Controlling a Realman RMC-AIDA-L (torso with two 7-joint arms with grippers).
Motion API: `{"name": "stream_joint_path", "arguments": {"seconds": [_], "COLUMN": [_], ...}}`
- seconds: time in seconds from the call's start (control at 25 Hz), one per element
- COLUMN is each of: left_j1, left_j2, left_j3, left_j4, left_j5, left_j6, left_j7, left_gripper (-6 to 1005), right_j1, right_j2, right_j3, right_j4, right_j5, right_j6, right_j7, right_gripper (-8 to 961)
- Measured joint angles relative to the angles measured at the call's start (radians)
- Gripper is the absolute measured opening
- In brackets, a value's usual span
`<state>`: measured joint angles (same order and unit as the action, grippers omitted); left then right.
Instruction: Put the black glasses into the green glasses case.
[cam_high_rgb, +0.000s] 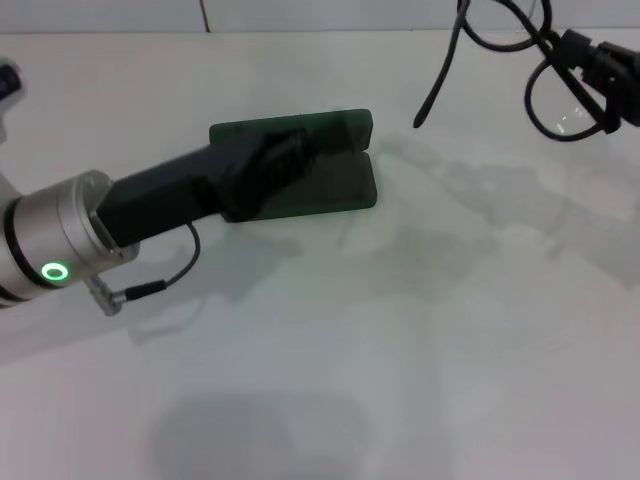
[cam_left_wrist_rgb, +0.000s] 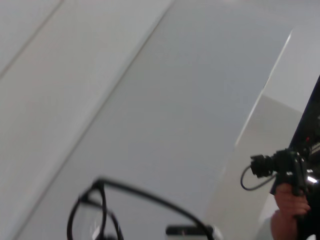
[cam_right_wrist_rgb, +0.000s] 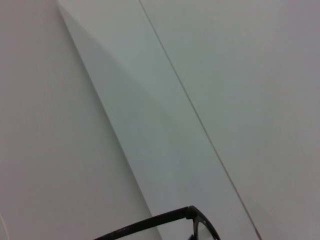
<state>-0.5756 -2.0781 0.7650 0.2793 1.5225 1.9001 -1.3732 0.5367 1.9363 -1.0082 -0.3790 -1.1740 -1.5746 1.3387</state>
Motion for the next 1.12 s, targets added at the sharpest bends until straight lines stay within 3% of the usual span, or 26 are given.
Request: {"name": "stream_joint_path", "arguments": {"seconds": [0.12,0.52,1.12], "left_j1": [-0.003,-0.005,-0.010], "left_j2": [-0.002,-0.013,-0.015], "left_j3": [0.000,0.006,0.006], "left_j4": [0.000,-0.041,-0.052], "left_j5": [-0.024,-0.031,-0.037], "left_j6": [-0.004,-0.047,-0.062], "left_j7": [0.040,0.235,0.252], "left_gripper": [30,32,34], "right_j1": [0.002,0.046,0.074], "right_j2": [0.009,0.073,0.080], "right_j3": [-0.003,-0.005,-0.016], "right_j4": [0.001,0.002,0.005], "right_j5": [-0.013,-0.121,-0.128], "right_j6": [0.005,0.077,0.082], "right_j7": [0.000,0.001,0.011], "right_gripper": [52,54,57]}}
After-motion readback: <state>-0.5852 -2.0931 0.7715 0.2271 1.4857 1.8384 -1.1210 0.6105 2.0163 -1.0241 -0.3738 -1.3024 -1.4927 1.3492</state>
